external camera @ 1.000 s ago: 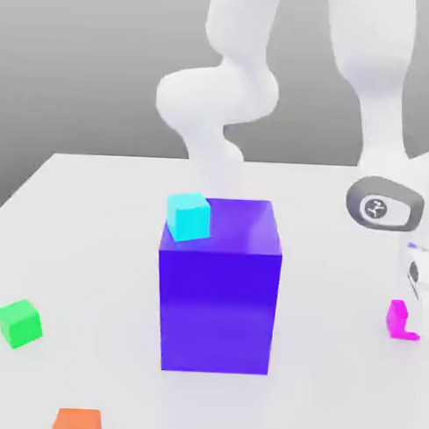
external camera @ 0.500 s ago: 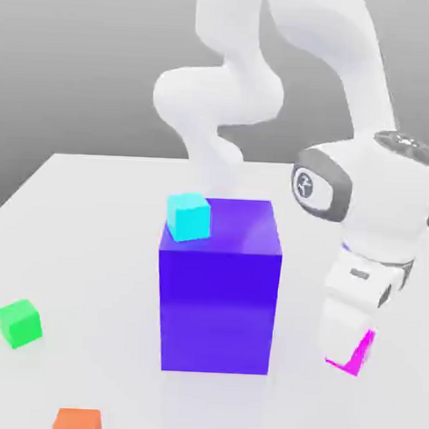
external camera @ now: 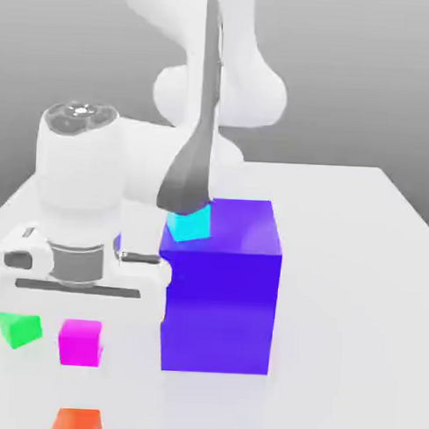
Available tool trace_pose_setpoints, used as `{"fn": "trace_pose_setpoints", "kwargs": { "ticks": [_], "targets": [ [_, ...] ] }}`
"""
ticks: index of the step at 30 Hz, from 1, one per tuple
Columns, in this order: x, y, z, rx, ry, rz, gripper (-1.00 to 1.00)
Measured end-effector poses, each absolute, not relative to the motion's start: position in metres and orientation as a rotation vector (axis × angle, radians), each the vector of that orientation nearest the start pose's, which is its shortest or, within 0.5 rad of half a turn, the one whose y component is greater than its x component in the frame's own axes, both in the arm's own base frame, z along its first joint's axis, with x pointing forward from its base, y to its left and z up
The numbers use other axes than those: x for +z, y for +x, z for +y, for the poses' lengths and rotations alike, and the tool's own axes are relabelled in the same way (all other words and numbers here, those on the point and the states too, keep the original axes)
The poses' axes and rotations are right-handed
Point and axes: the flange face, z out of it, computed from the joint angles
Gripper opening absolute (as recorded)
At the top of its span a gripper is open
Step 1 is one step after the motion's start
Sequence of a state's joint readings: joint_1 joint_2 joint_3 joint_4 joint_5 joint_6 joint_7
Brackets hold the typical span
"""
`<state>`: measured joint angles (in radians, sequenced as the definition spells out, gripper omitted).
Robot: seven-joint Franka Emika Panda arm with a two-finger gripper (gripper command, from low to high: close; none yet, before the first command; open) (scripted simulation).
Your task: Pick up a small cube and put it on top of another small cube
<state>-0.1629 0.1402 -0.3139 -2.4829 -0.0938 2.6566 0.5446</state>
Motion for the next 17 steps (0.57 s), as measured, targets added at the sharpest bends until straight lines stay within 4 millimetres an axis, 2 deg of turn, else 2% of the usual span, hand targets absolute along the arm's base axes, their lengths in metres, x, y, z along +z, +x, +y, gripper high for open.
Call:
{"fn": "trace_pose_setpoints", "kwargs": {
  "ticks": [3,5,6,7,13,14,17],
  "targets": [
    [0.25,0.391,-0.285,-0.076,-2.735,1.716,-1.0],
    [0.25,0.354,-0.308,-0.047,-2.603,1.858,-1.0],
    [0.248,0.333,-0.315,-0.026,-2.527,1.922,-1.0],
    [0.243,0.323,-0.315,-0.014,-2.486,1.947,-1.0],
    [0.193,0.317,-0.313,-0.004,-2.455,1.959,-1.0],
    [0.184,0.316,-0.312,-0.001,-2.454,1.961,1.0],
    [0.184,0.316,-0.312,-0.001,-2.454,1.961,1.0]
  ]
}}
